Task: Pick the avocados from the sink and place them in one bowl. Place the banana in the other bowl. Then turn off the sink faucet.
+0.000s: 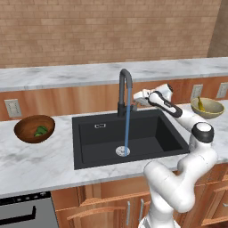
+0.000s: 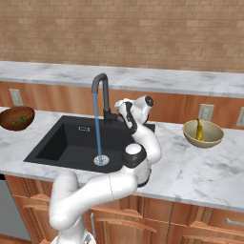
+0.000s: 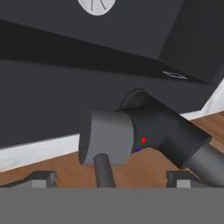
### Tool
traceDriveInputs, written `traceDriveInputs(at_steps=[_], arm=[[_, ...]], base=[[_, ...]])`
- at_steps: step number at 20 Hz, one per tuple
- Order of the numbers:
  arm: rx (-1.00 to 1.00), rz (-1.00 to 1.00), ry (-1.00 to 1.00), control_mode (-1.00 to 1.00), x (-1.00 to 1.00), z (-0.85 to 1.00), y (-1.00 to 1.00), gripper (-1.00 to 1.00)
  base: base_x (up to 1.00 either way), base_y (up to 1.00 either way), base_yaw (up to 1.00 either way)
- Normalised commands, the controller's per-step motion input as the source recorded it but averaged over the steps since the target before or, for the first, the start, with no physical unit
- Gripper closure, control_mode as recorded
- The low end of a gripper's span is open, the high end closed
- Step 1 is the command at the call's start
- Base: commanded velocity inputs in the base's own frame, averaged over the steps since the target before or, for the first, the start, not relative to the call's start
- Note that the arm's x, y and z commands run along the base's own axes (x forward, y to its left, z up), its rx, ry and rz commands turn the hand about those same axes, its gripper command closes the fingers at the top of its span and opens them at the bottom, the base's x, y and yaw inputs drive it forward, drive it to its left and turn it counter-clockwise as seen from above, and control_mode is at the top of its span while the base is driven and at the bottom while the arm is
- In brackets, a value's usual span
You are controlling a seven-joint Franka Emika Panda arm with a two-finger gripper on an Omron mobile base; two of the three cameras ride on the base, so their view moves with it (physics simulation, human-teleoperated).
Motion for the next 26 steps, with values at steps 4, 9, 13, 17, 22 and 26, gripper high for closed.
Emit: traceDriveInputs(at_steps=[4,9,13,17,22,26], arm=[[0.0,0.0,0.0,-1.0,0.62,-0.24,-0.07,-1.0],[0.0,0.08,0.0,-1.0,0.64,-0.1,0.1,-1.0],[-0.05,0.2,0.07,-1.0,0.44,-0.09,0.84,-1.0],[-0.16,0.18,0.02,-1.0,0.07,-0.01,1.0,-1.0],[-0.17,0.13,0.01,-1.0,0.03,0.0,1.0,-1.0],[-0.13,0.07,-0.09,-1.0,-0.03,0.0,1.0,-1.0]], base=[[0.0,0.0,0.0],[0.0,0.0,0.0],[0.0,0.0,0.0],[0.0,0.0,0.0],[0.0,0.0,0.0],[0.0,0.0,0.0]])
